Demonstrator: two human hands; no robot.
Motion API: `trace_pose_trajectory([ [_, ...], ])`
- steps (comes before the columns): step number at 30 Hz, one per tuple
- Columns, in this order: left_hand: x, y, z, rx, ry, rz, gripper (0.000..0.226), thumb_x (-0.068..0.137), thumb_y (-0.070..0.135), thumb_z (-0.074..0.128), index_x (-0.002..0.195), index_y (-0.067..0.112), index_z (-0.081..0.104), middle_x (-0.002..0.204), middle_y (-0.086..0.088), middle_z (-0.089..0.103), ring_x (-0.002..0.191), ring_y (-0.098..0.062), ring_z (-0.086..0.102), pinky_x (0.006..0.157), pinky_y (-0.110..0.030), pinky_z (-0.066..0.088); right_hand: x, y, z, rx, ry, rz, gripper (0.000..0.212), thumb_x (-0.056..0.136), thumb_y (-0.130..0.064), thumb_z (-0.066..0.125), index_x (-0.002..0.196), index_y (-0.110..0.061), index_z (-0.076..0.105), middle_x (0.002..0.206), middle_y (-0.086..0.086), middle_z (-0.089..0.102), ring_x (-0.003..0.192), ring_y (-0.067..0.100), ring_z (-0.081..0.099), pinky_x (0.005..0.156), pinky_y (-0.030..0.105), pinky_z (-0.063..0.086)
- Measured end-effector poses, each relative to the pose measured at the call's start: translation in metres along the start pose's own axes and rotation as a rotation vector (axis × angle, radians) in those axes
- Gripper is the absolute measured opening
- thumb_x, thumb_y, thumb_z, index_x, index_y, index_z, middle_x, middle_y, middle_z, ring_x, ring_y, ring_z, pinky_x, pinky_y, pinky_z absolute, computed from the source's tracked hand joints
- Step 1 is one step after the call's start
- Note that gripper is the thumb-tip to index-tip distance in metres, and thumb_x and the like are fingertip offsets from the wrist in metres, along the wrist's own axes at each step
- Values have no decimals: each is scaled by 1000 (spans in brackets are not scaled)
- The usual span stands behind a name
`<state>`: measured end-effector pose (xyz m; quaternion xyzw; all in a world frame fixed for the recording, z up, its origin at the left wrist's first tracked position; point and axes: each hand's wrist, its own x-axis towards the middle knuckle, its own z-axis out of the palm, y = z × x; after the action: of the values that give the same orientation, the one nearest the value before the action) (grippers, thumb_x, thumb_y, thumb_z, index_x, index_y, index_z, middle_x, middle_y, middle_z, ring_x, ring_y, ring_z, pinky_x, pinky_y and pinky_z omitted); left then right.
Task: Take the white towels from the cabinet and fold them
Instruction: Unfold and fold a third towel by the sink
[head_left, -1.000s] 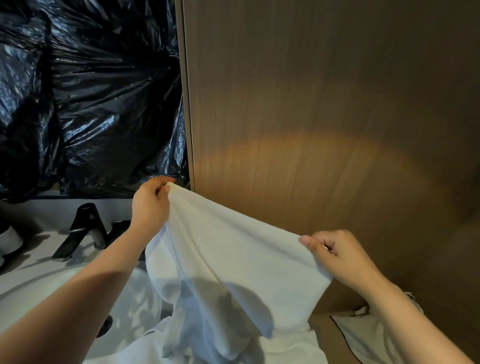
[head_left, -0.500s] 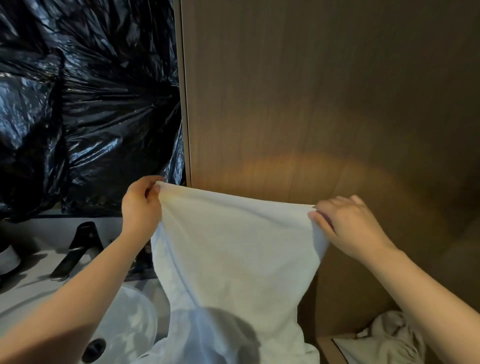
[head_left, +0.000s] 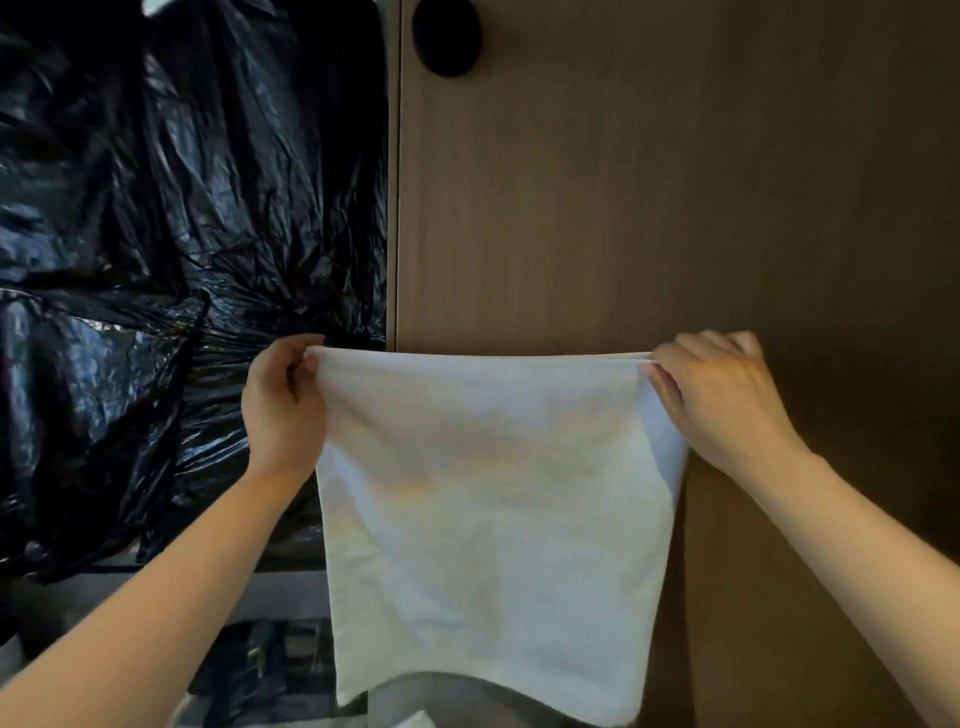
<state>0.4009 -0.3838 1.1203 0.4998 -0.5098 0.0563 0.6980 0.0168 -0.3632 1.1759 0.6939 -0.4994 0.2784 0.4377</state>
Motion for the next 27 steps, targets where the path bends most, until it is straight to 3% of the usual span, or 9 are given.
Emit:
trace_pose_trajectory([
  [3, 8, 10, -2, -26, 7, -2, 24, 97, 13, 45, 112, 18, 64, 109, -4, 64, 95, -14, 56, 71, -15, 37, 9, 3, -3, 21, 52, 21, 19, 97, -23, 51, 90, -12, 66, 86, 8, 64, 83, 29, 59, 80, 41, 38],
  [7, 11, 18, -6, -35, 5, 13, 26, 98, 12, 45, 115, 17, 64, 110, -5, 64, 99, -16, 57, 76, -20, 38, 8, 6, -4, 61, 92, 28, 19, 97, -21, 53, 87, -10, 65, 84, 8, 63, 82, 31, 58, 79, 42, 37],
  [9, 13, 20, -7, -31, 13, 23, 27, 97, 12, 45, 115, 19, 64, 109, -3, 64, 97, -12, 56, 73, -11, 37, 8, 7, -3, 64, 76, 29, 21, 97, -22, 51, 87, -11, 65, 84, 8, 63, 82, 31, 58, 79, 42, 37],
  [13, 8, 18, -7, 7, -4, 19, 25, 96, 13, 47, 113, 18, 65, 109, -2, 63, 94, -9, 53, 69, -1, 33, -1, 5, 2, 76, -24, 51, 23, 98, -24, 49, 91, -12, 67, 88, 7, 66, 85, 30, 61, 82, 43, 41],
  [19, -24, -2, 0, 66, -97, -65, 22, 96, 15, 51, 112, 17, 66, 102, 3, 66, 88, -11, 57, 70, -17, 38, -38, -5, 31, 164, -265, 99, 17, 100, -32, 48, 93, -23, 60, 89, -4, 65, 89, 20, 61, 86, 39, 37],
  [27, -66, -26, 4, 74, -202, -196, 23, 96, 18, 52, 114, 22, 65, 98, 6, 65, 84, -7, 58, 71, -15, 38, -79, -20, 51, 297, -470, 230, 10, 97, -37, 54, 94, -32, 46, 89, -9, 65, 87, 13, 62, 94, 34, 39],
])
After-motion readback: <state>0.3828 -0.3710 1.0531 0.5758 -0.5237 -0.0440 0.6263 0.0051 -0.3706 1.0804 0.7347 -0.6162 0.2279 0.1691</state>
